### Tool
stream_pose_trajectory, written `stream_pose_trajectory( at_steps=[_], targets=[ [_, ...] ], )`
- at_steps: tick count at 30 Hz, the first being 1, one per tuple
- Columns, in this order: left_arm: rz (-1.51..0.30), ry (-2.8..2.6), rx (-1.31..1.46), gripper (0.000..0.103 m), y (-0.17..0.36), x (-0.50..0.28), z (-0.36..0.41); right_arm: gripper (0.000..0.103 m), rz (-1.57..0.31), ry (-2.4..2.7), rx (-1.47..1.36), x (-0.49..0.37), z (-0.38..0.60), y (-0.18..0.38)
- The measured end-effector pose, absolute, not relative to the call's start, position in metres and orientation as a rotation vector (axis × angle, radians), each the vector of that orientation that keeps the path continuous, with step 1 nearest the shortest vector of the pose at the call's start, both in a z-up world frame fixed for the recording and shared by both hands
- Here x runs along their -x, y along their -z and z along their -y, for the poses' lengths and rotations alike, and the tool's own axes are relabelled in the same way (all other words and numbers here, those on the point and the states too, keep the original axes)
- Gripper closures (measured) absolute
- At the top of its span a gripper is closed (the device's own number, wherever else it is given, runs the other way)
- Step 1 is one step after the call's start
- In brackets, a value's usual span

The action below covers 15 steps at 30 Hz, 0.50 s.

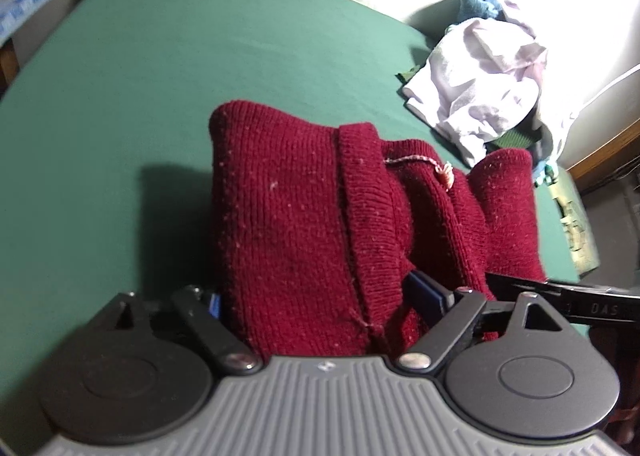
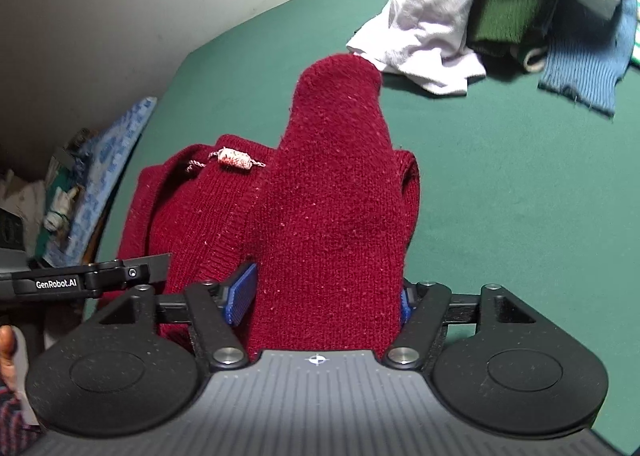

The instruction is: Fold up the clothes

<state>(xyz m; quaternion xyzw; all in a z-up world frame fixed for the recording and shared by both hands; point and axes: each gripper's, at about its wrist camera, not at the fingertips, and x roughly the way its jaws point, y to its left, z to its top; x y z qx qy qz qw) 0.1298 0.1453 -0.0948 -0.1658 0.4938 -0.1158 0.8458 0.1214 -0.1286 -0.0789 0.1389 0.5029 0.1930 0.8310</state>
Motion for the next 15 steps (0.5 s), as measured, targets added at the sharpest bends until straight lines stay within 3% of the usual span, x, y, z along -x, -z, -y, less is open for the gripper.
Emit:
stream_pose_trajectory(
  at_steps=[15],
  targets=[
    [-0.968, 0.158, 0.28, 0.039, 0.086, -0.115, -0.125, 0.042, -1.026, -0.368, -0.079, -0.116, 0.099, 0.069]
  ],
)
